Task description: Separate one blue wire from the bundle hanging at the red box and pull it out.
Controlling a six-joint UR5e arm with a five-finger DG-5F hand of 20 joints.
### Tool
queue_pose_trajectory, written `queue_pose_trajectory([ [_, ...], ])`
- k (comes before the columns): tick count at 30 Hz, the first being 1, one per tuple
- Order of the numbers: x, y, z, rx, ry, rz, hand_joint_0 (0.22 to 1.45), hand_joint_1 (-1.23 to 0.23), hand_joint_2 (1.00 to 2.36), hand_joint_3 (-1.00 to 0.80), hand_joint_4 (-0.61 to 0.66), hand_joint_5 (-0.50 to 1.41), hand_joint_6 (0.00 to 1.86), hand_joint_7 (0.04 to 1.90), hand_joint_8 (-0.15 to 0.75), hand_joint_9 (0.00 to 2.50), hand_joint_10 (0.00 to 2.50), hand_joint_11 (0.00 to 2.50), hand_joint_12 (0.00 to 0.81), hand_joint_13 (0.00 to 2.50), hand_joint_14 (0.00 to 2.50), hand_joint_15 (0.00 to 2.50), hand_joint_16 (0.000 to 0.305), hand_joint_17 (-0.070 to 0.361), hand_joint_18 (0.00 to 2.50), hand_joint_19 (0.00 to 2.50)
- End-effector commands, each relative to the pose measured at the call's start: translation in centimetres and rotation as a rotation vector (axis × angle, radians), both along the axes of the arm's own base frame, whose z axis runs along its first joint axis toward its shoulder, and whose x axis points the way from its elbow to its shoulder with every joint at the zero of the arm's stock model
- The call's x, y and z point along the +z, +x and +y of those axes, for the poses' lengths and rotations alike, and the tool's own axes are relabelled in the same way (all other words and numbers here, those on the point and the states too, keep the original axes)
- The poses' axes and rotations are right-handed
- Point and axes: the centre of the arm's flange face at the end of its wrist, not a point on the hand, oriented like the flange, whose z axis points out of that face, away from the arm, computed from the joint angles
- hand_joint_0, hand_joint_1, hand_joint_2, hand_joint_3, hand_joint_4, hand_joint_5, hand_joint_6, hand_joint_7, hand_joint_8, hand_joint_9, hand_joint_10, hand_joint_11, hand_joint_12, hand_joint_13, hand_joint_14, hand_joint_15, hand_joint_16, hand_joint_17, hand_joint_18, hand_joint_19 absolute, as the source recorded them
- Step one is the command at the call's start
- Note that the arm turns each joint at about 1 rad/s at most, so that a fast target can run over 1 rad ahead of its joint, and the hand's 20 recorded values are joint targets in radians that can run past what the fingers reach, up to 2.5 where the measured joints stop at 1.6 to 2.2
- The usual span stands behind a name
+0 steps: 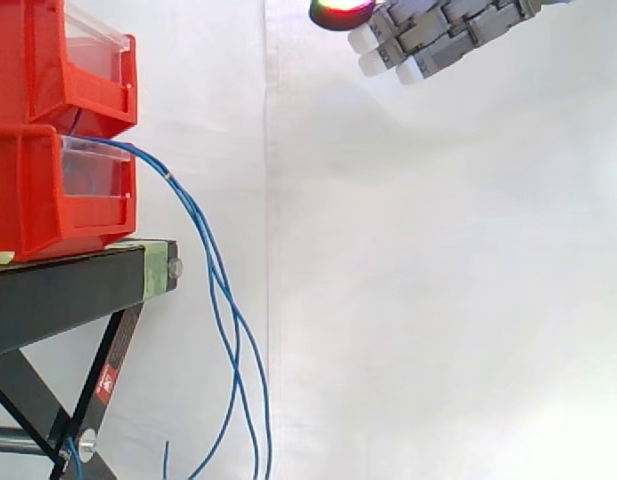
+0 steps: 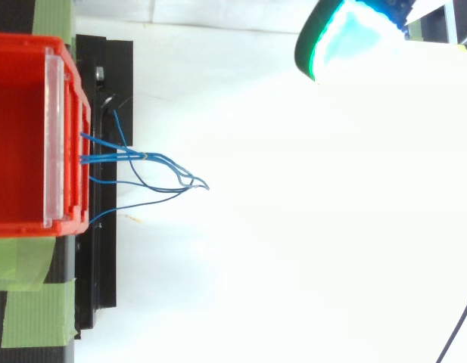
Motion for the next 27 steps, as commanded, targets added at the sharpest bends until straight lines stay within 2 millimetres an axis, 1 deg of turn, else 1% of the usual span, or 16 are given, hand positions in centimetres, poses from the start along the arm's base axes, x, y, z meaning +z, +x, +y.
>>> queue_pose_trajectory([
  [1, 0.0, -0.1, 0.0, 0.011, -0.056, 0.010, 0.52, -0.64, 1.00, -0.50, 0.27, -0.19, 0.50, 0.70, 0.311, 0.46, 0.00, 0.04, 0.400, 0.22, 0.00, 0.14, 0.062, 0.140, 0.18, 0.09],
  [4, 0.0, -0.2, 0.0, 0.010, -0.060, 0.013, 0.52, -0.63, 1.00, -0.50, 0.27, -0.19, 0.50, 0.70, 0.314, 0.46, 0.00, 0.04, 0.400, 0.22, 0.00, 0.14, 0.062, 0.139, 0.18, 0.09],
  [8, 0.6, -0.5, 0.0, 0.011, -0.060, 0.002, 0.52, -0.62, 1.00, -0.50, 0.27, -0.19, 0.50, 0.71, 0.314, 0.47, 0.00, 0.05, 0.400, 0.23, 0.00, 0.15, 0.062, 0.139, 0.18, 0.09],
  [14, 0.3, -0.7, -0.2, 0.020, -0.119, 0.026, 0.53, -0.64, 1.00, -0.50, 0.28, -0.19, 0.50, 0.71, 0.313, 0.48, 0.00, 0.06, 0.398, 0.24, 0.00, 0.15, 0.061, 0.138, 0.20, 0.10],
  [16, 0.1, -1.1, -0.4, 0.036, -0.219, 0.059, 0.52, -0.66, 1.00, -0.50, 0.28, -0.19, 0.50, 0.72, 0.313, 0.48, 0.00, 0.07, 0.400, 0.24, 0.00, 0.15, 0.062, 0.139, 0.21, 0.11],
  [18, 0.1, -1.1, -0.3, 0.047, -0.275, 0.069, 0.53, -0.69, 1.00, -0.50, 0.28, -0.18, 0.50, 0.74, 0.314, 0.48, 0.00, 0.07, 0.401, 0.25, 0.00, 0.15, 0.062, 0.139, 0.21, 0.11],
  [20, -0.2, -1.5, -0.1, 0.080, -0.413, 0.115, 0.52, -0.69, 1.00, -0.50, 0.28, -0.18, 0.50, 0.76, 0.316, 0.49, 0.00, 0.08, 0.401, 0.25, 0.00, 0.15, 0.061, 0.138, 0.22, 0.11],
  [24, -0.4, -1.8, -0.1, 0.104, -0.496, 0.143, 0.52, -0.73, 1.00, -0.50, 0.29, -0.18, 0.50, 0.80, 0.318, 0.49, 0.00, 0.08, 0.405, 0.26, 0.00, 0.15, 0.062, 0.138, 0.24, 0.12],
  [27, -0.6, -1.6, -0.1, 0.102, -0.509, 0.146, 0.51, -0.74, 1.00, -0.50, 0.29, -0.17, 0.50, 0.81, 0.324, 0.50, 0.00, 0.11, 0.408, 0.26, 0.00, 0.15, 0.062, 0.138, 0.25, 0.13],
])
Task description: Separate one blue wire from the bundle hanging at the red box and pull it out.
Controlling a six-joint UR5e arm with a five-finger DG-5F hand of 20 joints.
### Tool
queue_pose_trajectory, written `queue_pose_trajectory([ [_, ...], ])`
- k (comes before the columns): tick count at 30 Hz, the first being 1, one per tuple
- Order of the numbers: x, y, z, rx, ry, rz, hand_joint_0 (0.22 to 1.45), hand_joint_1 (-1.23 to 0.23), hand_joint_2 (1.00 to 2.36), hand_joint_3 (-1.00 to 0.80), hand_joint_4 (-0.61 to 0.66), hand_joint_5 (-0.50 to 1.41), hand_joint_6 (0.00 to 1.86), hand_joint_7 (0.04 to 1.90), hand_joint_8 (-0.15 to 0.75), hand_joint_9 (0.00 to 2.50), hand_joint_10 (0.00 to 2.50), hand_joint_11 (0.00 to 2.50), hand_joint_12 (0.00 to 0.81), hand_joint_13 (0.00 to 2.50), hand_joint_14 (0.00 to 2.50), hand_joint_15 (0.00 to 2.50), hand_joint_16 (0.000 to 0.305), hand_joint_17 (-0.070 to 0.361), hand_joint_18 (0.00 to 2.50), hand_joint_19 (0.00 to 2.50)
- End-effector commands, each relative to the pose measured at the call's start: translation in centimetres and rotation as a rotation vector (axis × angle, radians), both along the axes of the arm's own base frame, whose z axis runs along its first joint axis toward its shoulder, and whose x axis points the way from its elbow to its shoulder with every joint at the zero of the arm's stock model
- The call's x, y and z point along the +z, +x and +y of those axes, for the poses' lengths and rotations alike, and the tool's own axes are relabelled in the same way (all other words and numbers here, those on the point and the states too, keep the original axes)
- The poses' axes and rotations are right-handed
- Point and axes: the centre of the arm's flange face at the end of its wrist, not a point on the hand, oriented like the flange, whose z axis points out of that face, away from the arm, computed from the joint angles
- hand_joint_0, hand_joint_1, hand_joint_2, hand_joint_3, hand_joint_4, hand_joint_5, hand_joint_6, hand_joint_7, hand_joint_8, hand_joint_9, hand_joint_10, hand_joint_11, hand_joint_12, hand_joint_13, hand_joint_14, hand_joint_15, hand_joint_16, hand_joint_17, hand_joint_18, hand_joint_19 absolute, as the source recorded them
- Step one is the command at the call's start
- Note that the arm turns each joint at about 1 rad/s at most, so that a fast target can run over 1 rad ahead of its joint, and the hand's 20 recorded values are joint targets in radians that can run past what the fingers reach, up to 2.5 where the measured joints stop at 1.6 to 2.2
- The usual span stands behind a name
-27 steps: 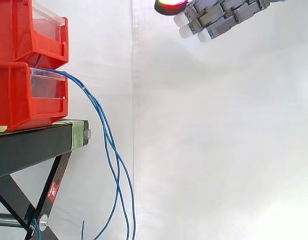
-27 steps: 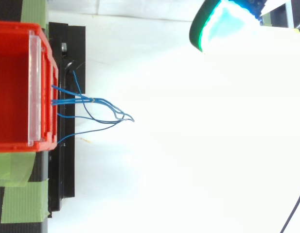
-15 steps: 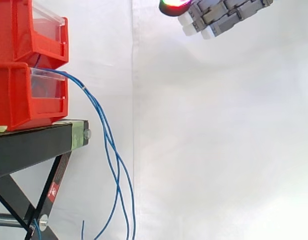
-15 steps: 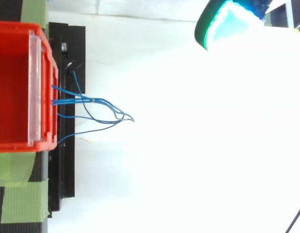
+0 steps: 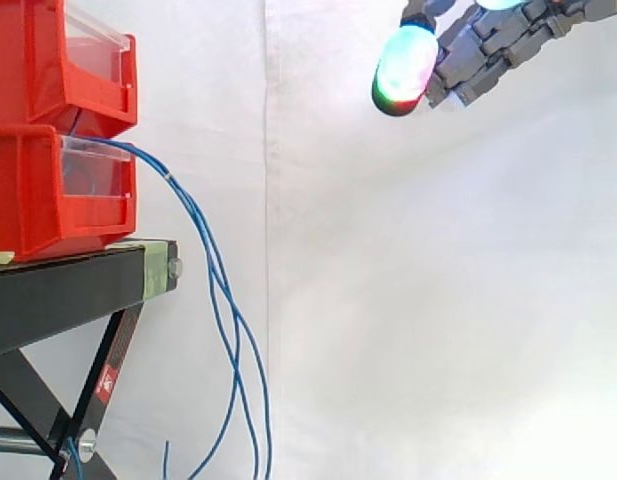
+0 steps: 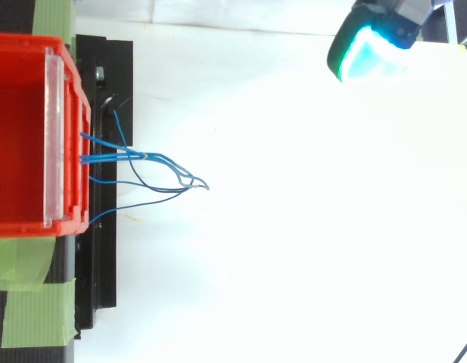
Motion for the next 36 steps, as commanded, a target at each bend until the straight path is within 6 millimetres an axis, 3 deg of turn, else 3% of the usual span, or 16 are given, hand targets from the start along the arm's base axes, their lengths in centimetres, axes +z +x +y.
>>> queue_pose_trajectory([
  [1, -0.6, 0.3, -0.1, 0.026, -0.123, 0.025, 0.51, -0.74, 1.00, -0.50, 0.29, -0.17, 0.50, 0.81, 0.323, 0.51, 0.00, 0.11, 0.409, 0.26, 0.00, 0.16, 0.062, 0.138, 0.25, 0.13],
  [10, -4.8, 2.6, 0.0, 0.026, -0.126, 0.100, 0.51, -0.75, 1.00, -0.50, 0.30, -0.17, 0.50, 0.84, 0.326, 0.52, 0.00, 0.12, 0.413, 0.28, 0.00, 0.16, 0.061, 0.138, 0.27, 0.13],
  [23, -10.1, 6.9, 0.1, 0.011, -0.066, 0.068, 0.51, -0.70, 1.00, -0.50, 0.30, -0.17, 0.50, 0.83, 0.329, 0.52, 0.00, 0.12, 0.415, 0.29, 0.00, 0.16, 0.061, 0.137, 0.29, 0.14],
  [27, -10.2, 7.4, 0.1, 0.015, -0.055, 0.032, 0.51, -0.69, 1.00, -0.50, 0.30, -0.17, 0.50, 0.83, 0.331, 0.52, 0.00, 0.11, 0.413, 0.29, 0.00, 0.16, 0.061, 0.137, 0.29, 0.14],
  [31, -12.7, 6.7, 0.3, 0.027, -0.046, 0.031, 0.51, -0.68, 1.00, -0.50, 0.30, -0.17, 0.50, 0.83, 0.331, 0.53, 0.00, 0.13, 0.415, 0.29, 0.00, 0.16, 0.061, 0.137, 0.29, 0.14],
  [36, -15.1, 7.1, 0.5, 0.039, -0.021, -0.116, 0.51, -0.68, 1.00, -0.50, 0.29, -0.17, 0.50, 0.82, 0.332, 0.52, 0.00, 0.12, 0.414, 0.29, 0.00, 0.16, 0.061, 0.137, 0.29, 0.14],
])
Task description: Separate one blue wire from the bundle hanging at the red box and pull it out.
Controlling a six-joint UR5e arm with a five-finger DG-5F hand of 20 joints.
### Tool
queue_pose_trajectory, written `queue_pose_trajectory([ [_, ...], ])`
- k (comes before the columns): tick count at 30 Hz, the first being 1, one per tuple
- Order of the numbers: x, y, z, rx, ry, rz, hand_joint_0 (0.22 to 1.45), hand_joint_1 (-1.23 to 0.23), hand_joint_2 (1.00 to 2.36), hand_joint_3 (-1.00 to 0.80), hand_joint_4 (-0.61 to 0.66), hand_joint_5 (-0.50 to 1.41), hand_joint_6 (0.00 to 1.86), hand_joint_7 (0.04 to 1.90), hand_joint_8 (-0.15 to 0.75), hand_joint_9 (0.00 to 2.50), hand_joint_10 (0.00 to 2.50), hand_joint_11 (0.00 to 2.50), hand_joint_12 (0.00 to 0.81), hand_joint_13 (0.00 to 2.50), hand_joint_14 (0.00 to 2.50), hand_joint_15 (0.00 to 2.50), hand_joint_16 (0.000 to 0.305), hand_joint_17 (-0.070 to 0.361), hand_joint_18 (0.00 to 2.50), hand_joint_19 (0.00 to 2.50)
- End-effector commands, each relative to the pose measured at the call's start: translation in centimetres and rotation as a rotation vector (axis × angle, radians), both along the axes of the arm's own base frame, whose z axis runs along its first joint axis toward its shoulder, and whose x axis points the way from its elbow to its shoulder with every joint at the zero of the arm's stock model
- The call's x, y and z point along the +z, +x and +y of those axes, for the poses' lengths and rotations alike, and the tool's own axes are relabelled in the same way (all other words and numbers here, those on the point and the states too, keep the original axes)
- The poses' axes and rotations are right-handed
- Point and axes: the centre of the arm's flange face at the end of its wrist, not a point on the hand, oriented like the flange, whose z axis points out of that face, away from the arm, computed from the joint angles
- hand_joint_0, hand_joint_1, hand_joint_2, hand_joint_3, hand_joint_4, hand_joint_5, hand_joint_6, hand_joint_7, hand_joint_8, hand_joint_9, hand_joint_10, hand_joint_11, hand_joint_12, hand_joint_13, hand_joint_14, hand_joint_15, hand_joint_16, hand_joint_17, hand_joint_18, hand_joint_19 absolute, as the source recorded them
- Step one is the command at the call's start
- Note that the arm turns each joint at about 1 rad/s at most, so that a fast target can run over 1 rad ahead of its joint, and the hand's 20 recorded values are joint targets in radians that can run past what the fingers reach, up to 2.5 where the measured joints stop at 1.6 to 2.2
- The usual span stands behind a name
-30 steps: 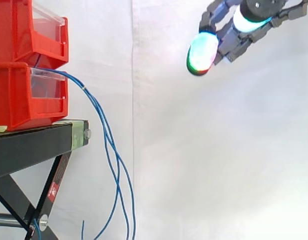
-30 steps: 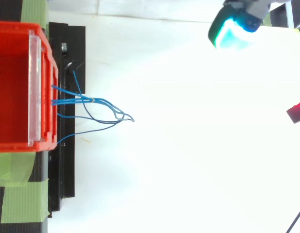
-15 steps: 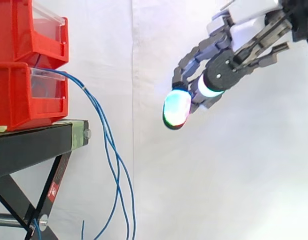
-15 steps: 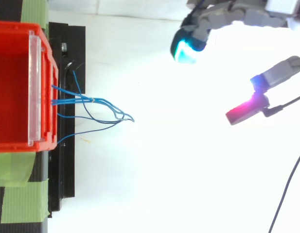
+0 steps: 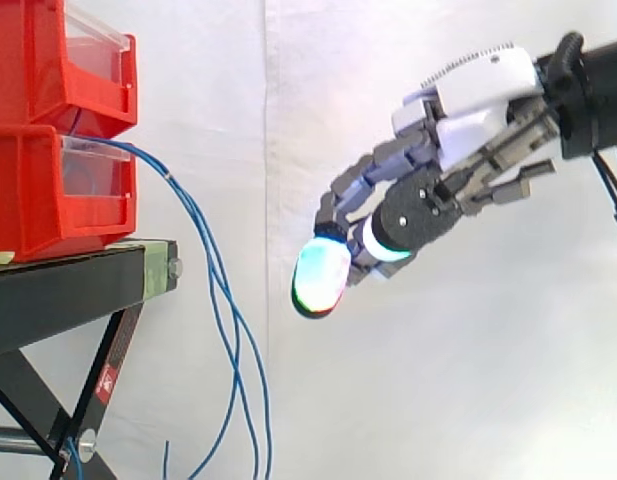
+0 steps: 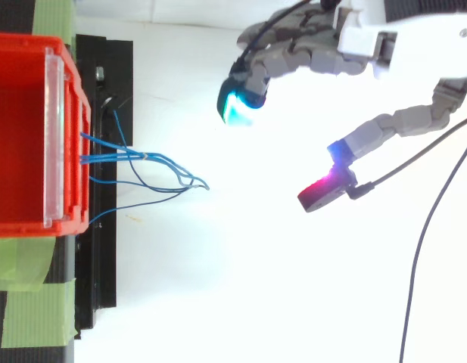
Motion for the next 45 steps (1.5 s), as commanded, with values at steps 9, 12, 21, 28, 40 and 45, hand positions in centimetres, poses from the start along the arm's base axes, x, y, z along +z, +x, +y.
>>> queue_pose_trajectory([
  [9, -4.4, -0.2, 0.1, 0.010, 0.033, -0.240, 0.51, -0.67, 1.00, -0.50, 0.30, -0.17, 0.50, 0.82, 0.330, 0.52, 0.00, 0.11, 0.415, 0.29, 0.00, 0.16, 0.061, 0.138, 0.29, 0.14],
  [12, -5.3, -0.5, 0.2, 0.008, 0.043, -0.283, 0.51, -0.66, 1.00, -0.50, 0.30, -0.17, 0.50, 0.82, 0.331, 0.52, 0.00, 0.11, 0.415, 0.29, 0.00, 0.17, 0.061, 0.138, 0.29, 0.14],
  [21, -6.4, -1.0, 0.2, 0.003, 0.090, -0.367, 0.50, -0.65, 1.00, -0.50, 0.30, -0.17, 0.50, 0.81, 0.334, 0.53, 0.00, 0.11, 0.417, 0.30, 0.00, 0.17, 0.062, 0.139, 0.29, 0.14],
  [28, -8.9, 0.8, -0.3, -0.005, 0.103, -0.451, 0.50, -0.64, 1.00, -0.50, 0.30, -0.17, 0.50, 0.81, 0.335, 0.53, 0.00, 0.12, 0.417, 0.30, 0.00, 0.17, 0.062, 0.139, 0.29, 0.14],
  [40, -9.9, 2.6, -0.4, -0.005, 0.166, -0.593, 0.51, -0.63, 1.00, -0.50, 0.29, -0.17, 0.50, 0.81, 0.336, 0.54, 0.00, 0.12, 0.416, 0.31, 0.00, 0.18, 0.061, 0.138, 0.30, 0.15],
  [45, -9.6, 3.1, -0.3, -0.035, 0.169, -0.603, 0.51, -0.64, 1.00, -0.50, 0.30, -0.17, 0.50, 0.82, 0.335, 0.54, 0.00, 0.12, 0.416, 0.32, 0.00, 0.17, 0.061, 0.138, 0.30, 0.15],
])
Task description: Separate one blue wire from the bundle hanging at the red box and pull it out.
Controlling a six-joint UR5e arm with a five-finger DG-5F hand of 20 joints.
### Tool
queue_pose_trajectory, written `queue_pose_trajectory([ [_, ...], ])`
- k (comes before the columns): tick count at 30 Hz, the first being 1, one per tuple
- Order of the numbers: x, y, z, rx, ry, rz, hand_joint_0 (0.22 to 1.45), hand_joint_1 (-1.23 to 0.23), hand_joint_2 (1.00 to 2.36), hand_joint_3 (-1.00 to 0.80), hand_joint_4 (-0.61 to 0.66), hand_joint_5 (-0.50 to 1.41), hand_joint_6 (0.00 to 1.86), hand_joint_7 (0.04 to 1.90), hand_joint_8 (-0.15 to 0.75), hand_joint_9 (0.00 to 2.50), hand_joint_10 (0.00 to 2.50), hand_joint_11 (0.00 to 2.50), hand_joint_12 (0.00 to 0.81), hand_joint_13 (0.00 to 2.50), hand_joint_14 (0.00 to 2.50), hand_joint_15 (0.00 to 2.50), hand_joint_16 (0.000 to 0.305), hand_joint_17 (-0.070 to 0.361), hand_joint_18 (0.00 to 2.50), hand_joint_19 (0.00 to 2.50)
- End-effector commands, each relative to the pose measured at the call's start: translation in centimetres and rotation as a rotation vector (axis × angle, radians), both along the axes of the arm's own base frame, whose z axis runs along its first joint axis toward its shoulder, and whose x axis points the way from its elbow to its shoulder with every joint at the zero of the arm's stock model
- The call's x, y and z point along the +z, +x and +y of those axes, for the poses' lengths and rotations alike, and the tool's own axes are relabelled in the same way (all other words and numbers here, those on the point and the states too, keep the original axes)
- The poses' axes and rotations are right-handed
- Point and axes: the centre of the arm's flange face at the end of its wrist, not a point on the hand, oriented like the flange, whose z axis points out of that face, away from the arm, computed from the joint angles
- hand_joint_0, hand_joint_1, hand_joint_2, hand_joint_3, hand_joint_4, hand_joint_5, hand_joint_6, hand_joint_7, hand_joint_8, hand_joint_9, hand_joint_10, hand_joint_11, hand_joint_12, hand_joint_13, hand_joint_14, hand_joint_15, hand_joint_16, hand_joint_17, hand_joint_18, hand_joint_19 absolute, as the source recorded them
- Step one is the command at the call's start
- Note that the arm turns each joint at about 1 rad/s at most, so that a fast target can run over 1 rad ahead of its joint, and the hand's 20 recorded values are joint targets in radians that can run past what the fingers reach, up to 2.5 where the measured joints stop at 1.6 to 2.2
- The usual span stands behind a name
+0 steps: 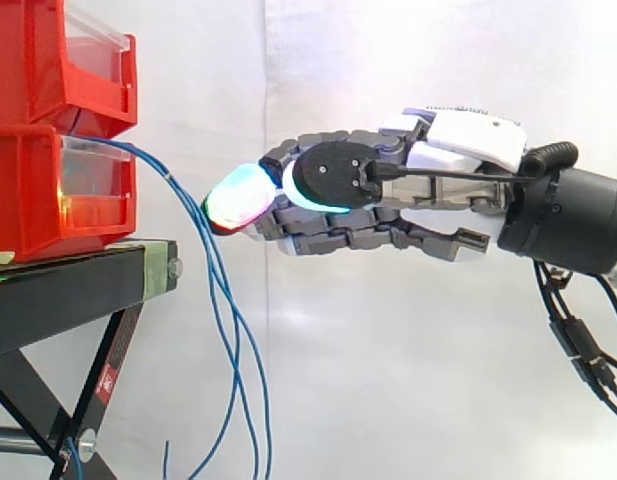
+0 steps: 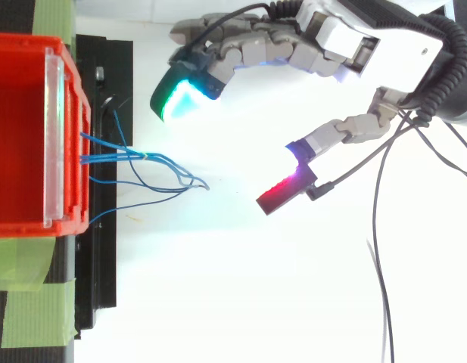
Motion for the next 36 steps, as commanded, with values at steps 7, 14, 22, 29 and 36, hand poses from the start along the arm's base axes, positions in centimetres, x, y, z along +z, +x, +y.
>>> queue_pose_trajectory([
  [7, 0.5, 0.6, 0.4, -0.029, 0.009, -0.006, 0.51, -0.65, 1.00, -0.50, 0.30, -0.17, 0.50, 0.81, 0.334, 0.54, 0.00, 0.12, 0.415, 0.32, 0.00, 0.17, 0.061, 0.137, 0.31, 0.15],
  [14, -2.3, 2.5, 0.6, -0.032, 0.039, 0.029, 0.52, -0.65, 1.00, -0.50, 0.30, -0.16, 0.50, 0.82, 0.334, 0.55, 0.00, 0.13, 0.415, 0.33, 0.01, 0.18, 0.061, 0.137, 0.32, 0.15],
  [22, -0.6, 4.1, 1.1, -0.013, 0.088, 0.002, 0.52, -0.66, 1.00, -0.50, 0.31, -0.16, 0.50, 0.84, 0.335, 0.56, 0.00, 0.13, 0.415, 0.34, 0.01, 0.18, 0.060, 0.135, 0.34, 0.17],
  [29, -1.2, 3.9, 1.8, -0.004, 0.086, 0.047, 0.53, -0.67, 1.00, -0.50, 0.32, -0.15, 0.50, 0.87, 0.335, 0.58, 0.01, 0.14, 0.417, 0.36, 0.01, 0.19, 0.059, 0.133, 0.35, 0.17],
  [36, -1.4, 3.9, 2.6, 0.009, 0.086, 0.067, 0.54, -0.69, 1.00, -0.50, 0.34, -0.13, 0.50, 0.96, 0.337, 0.61, 0.00, 0.16, 0.413, 0.38, 0.01, 0.19, 0.058, 0.130, 0.39, 0.18],
])
